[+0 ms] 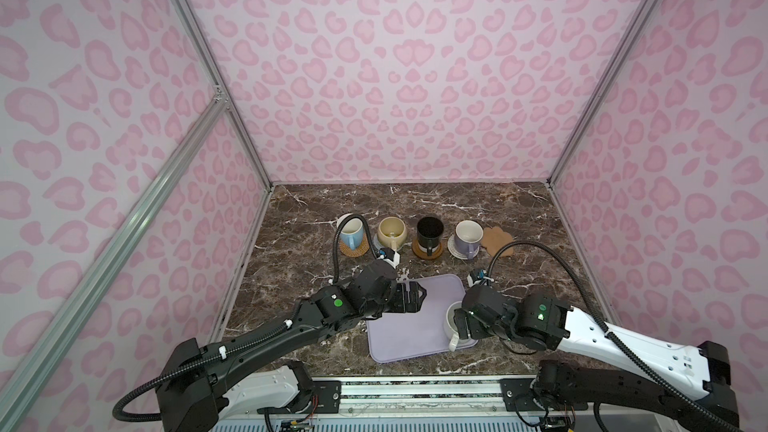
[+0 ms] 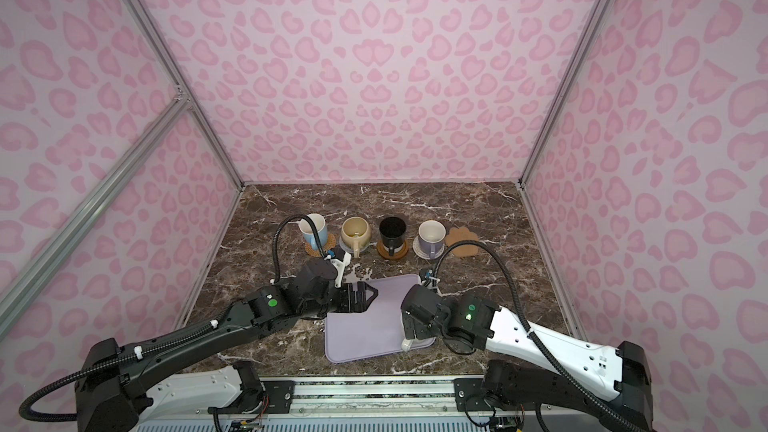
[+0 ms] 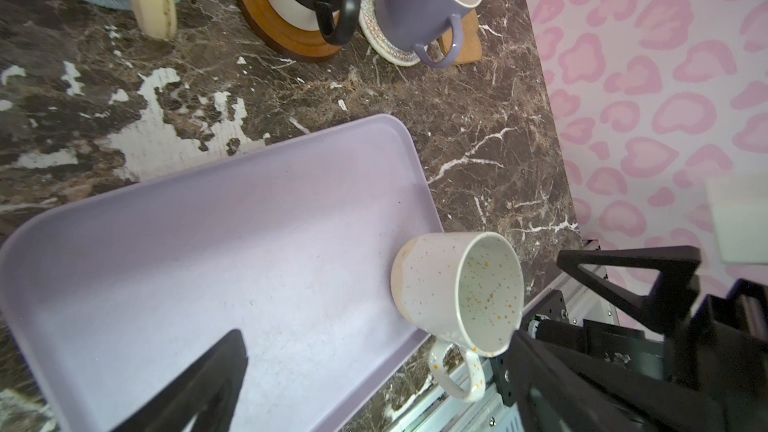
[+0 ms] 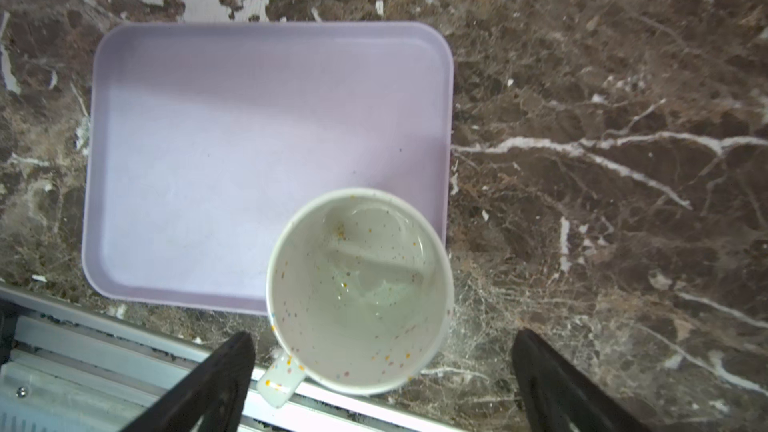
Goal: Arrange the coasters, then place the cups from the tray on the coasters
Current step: 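Move the right gripper over the white speckled mug on the tray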
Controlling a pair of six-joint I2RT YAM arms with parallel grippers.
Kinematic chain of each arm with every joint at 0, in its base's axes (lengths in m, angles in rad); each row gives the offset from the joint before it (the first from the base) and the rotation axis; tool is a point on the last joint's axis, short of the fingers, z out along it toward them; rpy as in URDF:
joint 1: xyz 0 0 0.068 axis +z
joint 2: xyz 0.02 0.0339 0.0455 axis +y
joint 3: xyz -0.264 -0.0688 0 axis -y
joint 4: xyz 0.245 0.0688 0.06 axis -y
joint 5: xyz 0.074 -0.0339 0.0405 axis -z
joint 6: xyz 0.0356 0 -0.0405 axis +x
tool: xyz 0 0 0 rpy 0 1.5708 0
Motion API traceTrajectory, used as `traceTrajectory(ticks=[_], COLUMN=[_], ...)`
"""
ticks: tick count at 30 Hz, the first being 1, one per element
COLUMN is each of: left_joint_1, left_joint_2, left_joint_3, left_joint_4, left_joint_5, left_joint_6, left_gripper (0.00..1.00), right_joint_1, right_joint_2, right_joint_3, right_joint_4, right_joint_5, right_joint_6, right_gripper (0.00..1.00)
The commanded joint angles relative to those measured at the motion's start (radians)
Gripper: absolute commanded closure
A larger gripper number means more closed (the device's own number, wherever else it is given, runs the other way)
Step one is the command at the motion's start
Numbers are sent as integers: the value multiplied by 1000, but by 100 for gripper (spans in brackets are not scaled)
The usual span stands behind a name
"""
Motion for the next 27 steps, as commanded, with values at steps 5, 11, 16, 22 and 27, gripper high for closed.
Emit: traceTrajectory(ticks=[5,11,16,22,27], left_joint_1=[-22,-24,-24,-27,-33], left_joint_2=[-36,-74,-103,-99,-96], left_joint_3=[-52,-95,-94,-102,-111], left_joint_4=[34,86,39,57,73], left_joint_5=[-96,-122,-156,-151,-151], left_joint_6=[-96,-157,-158,-168,-180], left_gripper=[2,3,3,3,3], right_joint_1=[157,166,172,172,173], right_joint_2=[38,72,97,136,180], right_joint_3=[-55,-125,-137,-139,-124], right_joint_4=[-15,121,145,159,151], right_joint_5=[74,47,50,51,54], right_joint_6=[228,235,229,190,174], right_gripper=[1,2,6,19,35])
